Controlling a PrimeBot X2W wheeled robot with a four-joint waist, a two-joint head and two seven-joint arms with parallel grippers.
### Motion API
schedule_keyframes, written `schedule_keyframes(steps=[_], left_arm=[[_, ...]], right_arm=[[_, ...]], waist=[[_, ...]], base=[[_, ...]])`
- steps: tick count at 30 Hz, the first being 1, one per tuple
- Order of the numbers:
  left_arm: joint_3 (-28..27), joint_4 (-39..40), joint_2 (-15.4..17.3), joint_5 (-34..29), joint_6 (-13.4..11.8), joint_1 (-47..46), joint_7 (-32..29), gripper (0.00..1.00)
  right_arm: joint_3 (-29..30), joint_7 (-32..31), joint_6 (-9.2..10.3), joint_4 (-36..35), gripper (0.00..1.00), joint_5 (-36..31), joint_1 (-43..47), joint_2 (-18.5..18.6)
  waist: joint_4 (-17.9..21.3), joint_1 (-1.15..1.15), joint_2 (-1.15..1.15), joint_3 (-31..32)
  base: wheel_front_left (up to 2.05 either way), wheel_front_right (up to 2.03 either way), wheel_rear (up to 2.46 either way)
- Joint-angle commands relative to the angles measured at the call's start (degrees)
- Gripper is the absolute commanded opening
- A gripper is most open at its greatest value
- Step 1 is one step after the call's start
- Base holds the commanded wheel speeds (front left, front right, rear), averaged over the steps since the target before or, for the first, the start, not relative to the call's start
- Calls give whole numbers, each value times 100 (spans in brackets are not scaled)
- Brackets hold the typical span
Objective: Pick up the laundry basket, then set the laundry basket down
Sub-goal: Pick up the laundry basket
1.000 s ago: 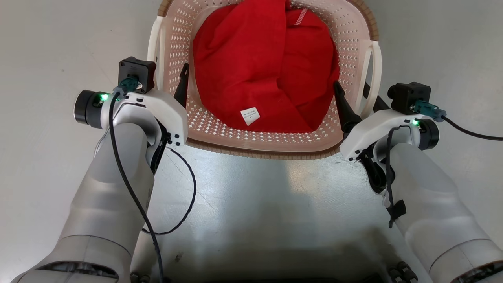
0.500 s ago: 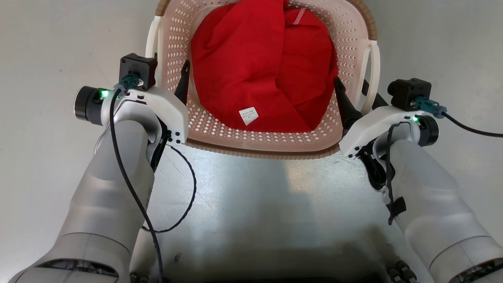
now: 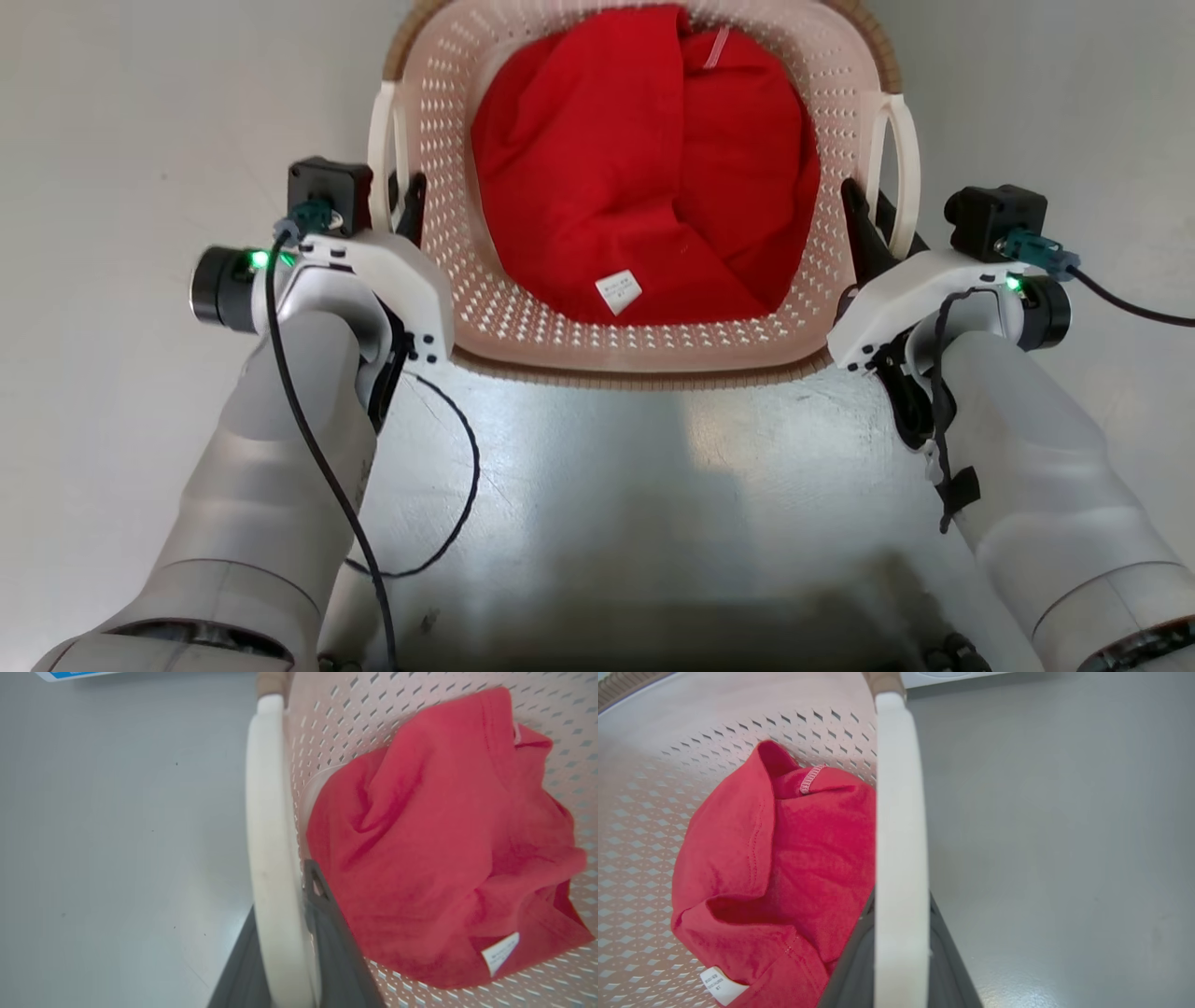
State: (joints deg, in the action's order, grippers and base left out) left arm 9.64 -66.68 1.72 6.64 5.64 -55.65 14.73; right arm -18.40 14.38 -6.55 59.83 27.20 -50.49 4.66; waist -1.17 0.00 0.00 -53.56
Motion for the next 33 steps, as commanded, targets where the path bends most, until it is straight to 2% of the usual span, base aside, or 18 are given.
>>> schedule_keyframes(steps=[1,7,13,20,33], left_arm=[[15,-126,125,51,64,208,27,0],[323,-340,118,398,107,408,27,0],[749,-494,117,801,82,758,-113,0],[1092,-591,117,1247,-10,1178,-524,0],[1535,-677,116,1755,-127,1894,-1278,0]], right_arm=[[-168,62,-94,-25,0,-95,346,-179],[-443,62,-94,213,0,146,523,-179],[-1007,53,-94,472,0,668,783,-179],[-1706,-258,-94,664,0,1237,977,-179],[-2509,-859,-94,832,0,2028,1401,-179]], waist=[[-49,0,0,172],[-20,0,0,556],[61,0,0,1155],[221,0,0,1935],[491,0,0,3470]], base=[[0,0,0],[0,0,0],[0,0,0],[0,0,0],[0,0,0]])
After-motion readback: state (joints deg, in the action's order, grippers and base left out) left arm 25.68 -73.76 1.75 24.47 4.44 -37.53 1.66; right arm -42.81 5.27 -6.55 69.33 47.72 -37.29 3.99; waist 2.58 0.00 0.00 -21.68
